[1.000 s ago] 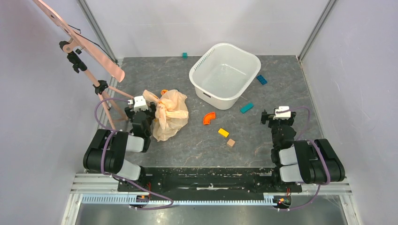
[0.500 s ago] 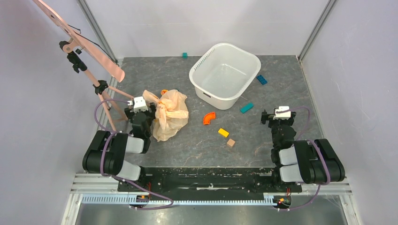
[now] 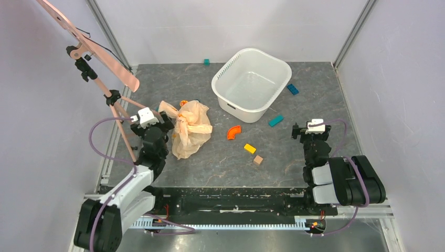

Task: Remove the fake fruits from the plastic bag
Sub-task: Move the plastic bag to the center of the board.

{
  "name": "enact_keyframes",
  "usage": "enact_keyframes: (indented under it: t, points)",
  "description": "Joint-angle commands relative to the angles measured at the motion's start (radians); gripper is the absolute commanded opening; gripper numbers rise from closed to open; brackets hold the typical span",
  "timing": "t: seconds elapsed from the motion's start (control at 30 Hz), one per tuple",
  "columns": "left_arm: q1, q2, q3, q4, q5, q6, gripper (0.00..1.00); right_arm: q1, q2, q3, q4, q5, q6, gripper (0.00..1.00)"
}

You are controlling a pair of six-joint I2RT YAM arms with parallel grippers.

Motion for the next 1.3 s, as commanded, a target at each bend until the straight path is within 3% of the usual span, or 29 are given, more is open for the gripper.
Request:
enact_keyframes:
  t: [0.0,0.1,0.23,0.6,0.8,1.03,1.27]
  points:
    - [-0.032,-0.112,0.055,-0.310,-0.172,-0.196,1.00,0.002,0.004,-0.089,0.032,-0.010,0.001,0.98]
    - [-0.032,-0.164,0.129,-0.512,-0.150,-0.328,1.00,0.002,0.003,-0.089,0.032,-0.010,0.000,0.98]
    - [-0.038,-0.208,0.190,-0.693,-0.083,-0.381,1.00,0.003,0.003,-0.089,0.033,-0.010,0.000,0.98]
    - [-0.066,-0.393,0.144,-0.713,0.319,-0.430,1.00,0.003,0.003,-0.090,0.032,-0.010,0.000,0.98]
    - [-0.139,-0.356,0.131,-0.704,0.316,-0.370,1.00,0.004,0.003,-0.089,0.033,-0.009,0.000,0.98]
    - [-0.245,-0.294,0.134,-0.693,0.207,-0.335,1.00,0.004,0.003,-0.090,0.032,-0.010,0.000,0.98]
    - [-0.272,-0.290,0.134,-0.657,0.257,-0.337,1.00,0.004,0.003,-0.089,0.032,-0.010,-0.001,0.98]
